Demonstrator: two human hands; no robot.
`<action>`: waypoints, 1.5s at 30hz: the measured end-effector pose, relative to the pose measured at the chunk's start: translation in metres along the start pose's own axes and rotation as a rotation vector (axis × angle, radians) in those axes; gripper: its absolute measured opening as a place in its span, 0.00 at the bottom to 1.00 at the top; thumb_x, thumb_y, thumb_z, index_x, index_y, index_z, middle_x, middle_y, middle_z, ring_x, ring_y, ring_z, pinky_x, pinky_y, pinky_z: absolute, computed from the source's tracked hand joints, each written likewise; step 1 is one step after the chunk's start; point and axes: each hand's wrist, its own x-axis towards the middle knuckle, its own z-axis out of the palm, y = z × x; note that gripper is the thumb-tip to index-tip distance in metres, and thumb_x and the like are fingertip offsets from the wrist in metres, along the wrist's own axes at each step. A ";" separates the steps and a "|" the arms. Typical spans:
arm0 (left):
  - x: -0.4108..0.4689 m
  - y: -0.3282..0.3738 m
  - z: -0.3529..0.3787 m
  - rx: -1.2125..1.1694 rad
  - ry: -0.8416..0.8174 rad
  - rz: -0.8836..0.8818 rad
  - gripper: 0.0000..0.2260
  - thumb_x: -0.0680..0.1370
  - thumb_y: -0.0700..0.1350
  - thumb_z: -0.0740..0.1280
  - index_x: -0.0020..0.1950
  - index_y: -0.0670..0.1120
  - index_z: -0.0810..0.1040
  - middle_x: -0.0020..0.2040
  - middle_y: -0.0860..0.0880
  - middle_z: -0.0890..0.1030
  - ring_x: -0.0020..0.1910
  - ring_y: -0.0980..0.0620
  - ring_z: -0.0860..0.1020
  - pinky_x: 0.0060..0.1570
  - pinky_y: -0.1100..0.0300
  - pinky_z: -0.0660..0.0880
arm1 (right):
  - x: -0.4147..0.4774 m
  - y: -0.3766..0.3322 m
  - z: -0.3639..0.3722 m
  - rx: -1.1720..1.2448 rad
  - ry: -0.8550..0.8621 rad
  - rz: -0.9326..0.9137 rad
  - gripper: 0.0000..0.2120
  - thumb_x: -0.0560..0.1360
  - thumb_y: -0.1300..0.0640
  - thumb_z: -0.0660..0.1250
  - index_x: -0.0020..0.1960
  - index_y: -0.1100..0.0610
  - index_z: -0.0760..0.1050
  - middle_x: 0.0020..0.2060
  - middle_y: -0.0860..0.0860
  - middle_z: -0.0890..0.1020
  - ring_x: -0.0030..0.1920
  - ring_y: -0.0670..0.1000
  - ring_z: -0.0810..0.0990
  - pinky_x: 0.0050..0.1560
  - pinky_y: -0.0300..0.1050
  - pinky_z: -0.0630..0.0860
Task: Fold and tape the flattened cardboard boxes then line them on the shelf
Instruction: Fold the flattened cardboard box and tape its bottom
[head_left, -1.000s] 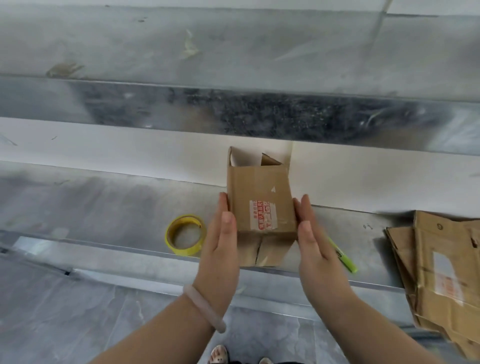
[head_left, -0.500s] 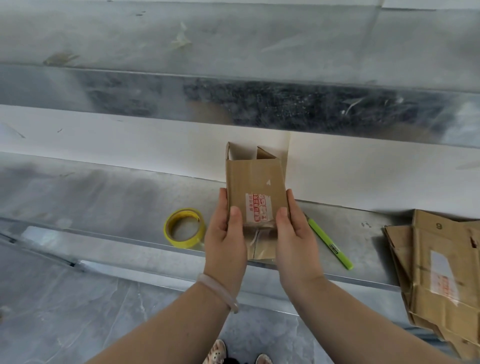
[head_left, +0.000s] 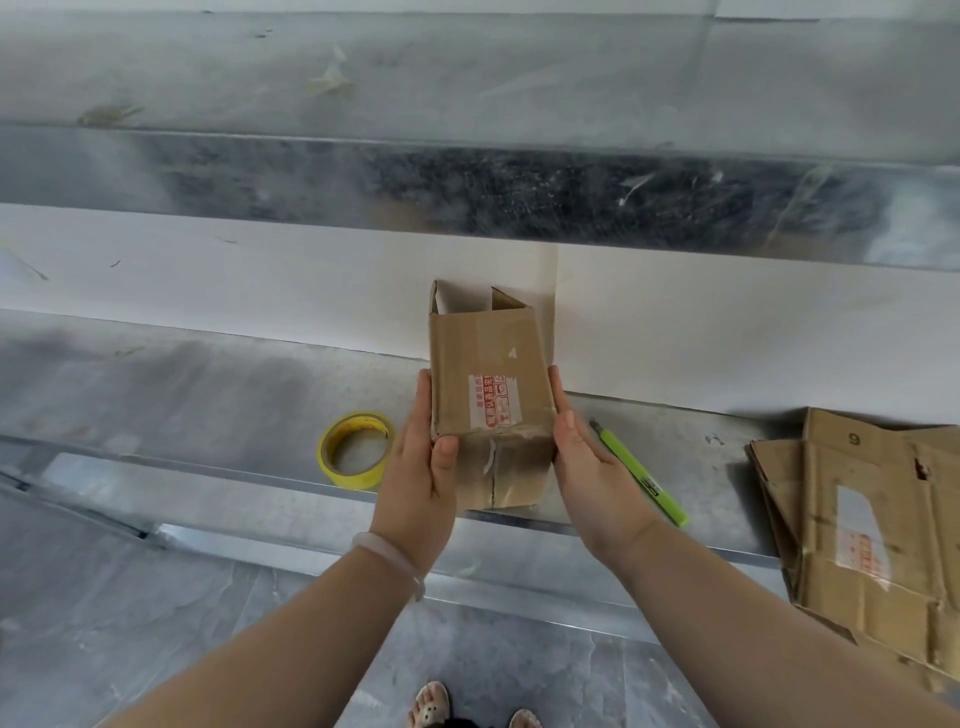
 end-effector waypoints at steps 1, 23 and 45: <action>0.003 -0.002 -0.004 0.027 -0.020 0.018 0.30 0.79 0.65 0.49 0.77 0.52 0.52 0.73 0.51 0.66 0.71 0.55 0.67 0.68 0.49 0.68 | -0.001 -0.002 -0.002 0.008 -0.026 -0.002 0.20 0.75 0.28 0.50 0.66 0.20 0.56 0.69 0.35 0.69 0.73 0.46 0.64 0.76 0.54 0.56; 0.032 0.029 -0.037 0.406 -0.075 0.184 0.33 0.75 0.70 0.52 0.76 0.56 0.59 0.75 0.54 0.61 0.74 0.55 0.59 0.71 0.53 0.62 | -0.002 0.022 -0.022 -0.297 0.012 -0.148 0.32 0.75 0.28 0.47 0.76 0.33 0.47 0.77 0.37 0.56 0.76 0.38 0.54 0.77 0.47 0.54; 0.010 0.049 -0.050 0.175 -0.185 -0.182 0.19 0.80 0.59 0.54 0.70 0.70 0.56 0.60 0.57 0.70 0.53 0.63 0.72 0.52 0.57 0.72 | -0.055 -0.013 -0.035 -0.293 0.406 -0.227 0.24 0.79 0.48 0.61 0.66 0.26 0.55 0.64 0.41 0.68 0.60 0.45 0.72 0.59 0.48 0.75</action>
